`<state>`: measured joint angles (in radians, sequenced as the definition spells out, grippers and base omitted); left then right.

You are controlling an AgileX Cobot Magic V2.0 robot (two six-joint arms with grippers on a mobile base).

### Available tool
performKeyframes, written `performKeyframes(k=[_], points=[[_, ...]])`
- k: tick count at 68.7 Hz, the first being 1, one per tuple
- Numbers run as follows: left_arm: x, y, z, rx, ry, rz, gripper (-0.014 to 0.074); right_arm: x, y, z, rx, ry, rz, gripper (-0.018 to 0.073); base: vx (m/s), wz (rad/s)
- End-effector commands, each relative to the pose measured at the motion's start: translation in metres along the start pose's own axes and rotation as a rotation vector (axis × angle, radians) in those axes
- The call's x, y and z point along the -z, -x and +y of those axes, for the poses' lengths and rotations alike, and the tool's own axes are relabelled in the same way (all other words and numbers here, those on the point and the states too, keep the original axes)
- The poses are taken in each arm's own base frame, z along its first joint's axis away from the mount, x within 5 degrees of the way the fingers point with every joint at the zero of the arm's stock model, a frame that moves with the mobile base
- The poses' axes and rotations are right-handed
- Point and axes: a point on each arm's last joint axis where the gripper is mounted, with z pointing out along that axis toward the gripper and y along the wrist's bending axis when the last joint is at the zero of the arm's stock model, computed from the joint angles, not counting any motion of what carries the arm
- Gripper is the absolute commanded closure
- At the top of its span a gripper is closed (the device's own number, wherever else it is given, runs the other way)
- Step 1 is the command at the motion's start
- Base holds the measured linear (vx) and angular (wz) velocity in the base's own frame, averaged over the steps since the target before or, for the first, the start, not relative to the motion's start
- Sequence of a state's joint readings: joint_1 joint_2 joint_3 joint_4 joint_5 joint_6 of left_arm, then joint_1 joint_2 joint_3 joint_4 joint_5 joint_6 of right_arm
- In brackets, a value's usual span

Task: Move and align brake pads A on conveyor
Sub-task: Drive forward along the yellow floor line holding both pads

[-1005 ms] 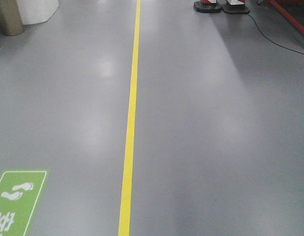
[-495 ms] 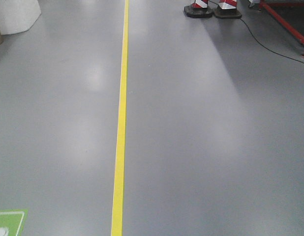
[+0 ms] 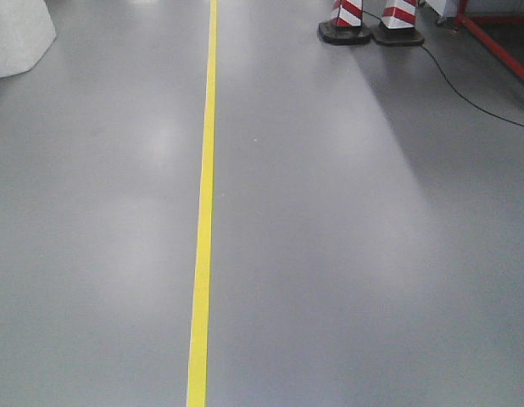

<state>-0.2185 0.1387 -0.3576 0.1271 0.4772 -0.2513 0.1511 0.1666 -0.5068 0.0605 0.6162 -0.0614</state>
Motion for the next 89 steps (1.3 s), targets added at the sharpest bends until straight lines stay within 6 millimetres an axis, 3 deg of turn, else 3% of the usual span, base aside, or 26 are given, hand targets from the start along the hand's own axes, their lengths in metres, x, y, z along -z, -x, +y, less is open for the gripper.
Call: performKeyframes(k=[1, 89], points=[[0.0025, 0.0165, -0.0033, -0.001, -0.030, -0.107, 0.0602, 0.0030, 0.0168, -0.0006, 0.009, -0.006, -0.114, 0.0564, 0.66, 0.06], [0.0025, 0.0165, -0.0033, -0.001, -0.030, -0.107, 0.0602, 0.0030, 0.0168, -0.0006, 0.009, -0.006, -0.115, 0.0564, 0.73, -0.01]])
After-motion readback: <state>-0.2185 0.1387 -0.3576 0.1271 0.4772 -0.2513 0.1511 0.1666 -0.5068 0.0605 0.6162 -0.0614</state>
